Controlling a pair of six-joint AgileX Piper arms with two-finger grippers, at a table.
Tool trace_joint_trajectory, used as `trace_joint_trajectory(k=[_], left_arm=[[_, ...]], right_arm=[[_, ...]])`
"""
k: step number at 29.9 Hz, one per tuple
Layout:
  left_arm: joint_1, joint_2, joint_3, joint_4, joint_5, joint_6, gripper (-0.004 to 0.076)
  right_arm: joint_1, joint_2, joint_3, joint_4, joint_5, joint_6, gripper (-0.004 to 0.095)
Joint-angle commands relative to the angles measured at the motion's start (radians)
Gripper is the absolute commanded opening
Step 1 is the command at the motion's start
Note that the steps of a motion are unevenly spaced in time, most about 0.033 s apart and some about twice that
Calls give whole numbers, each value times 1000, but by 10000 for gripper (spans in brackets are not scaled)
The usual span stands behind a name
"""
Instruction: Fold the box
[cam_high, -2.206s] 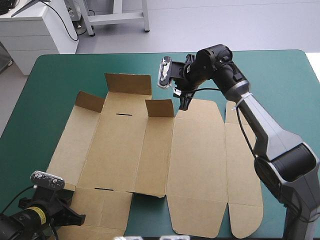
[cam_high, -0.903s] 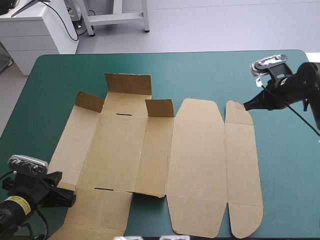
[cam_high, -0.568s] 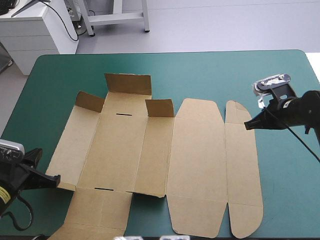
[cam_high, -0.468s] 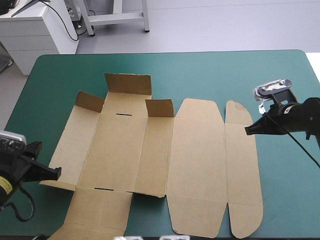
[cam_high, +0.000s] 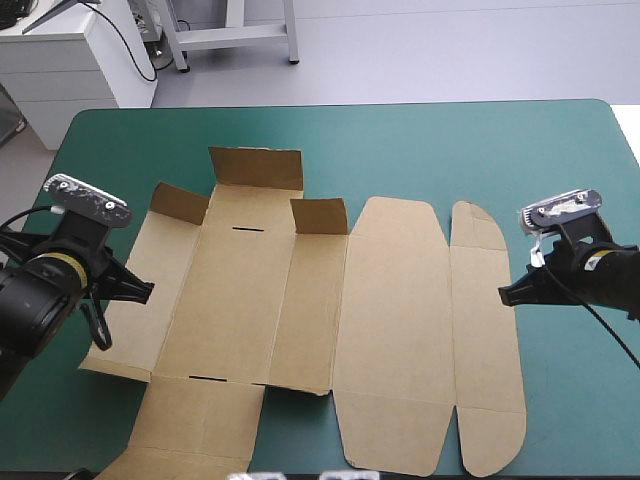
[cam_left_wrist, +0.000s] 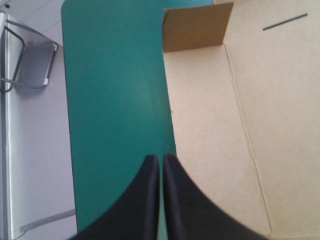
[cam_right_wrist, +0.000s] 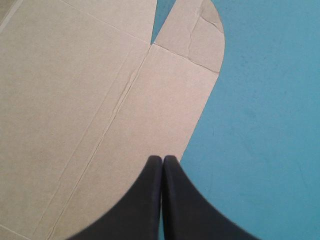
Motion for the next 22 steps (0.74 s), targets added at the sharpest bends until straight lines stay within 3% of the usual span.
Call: trace_joint_trajectory(k=[1,5,10,16,22], left_arm=[[3,56,-84,-3,4,48,17],[48,106,-128,-111,-10,115,17],[224,171,-139,-410,-61,296,17],[500,247,-139,-738,-20,515,17],[747,275,-135,-832,50,597,16]], right_arm=[[-6,-53,0,3,-51,-2,-19],[-6,-84,34,3,-60,-2,-19],[-6,-84,36,3,-56,-2,-21],[-6,-84,36,7,-67,-2,-20],[-6,-84,36,7,-75,-2,-21]])
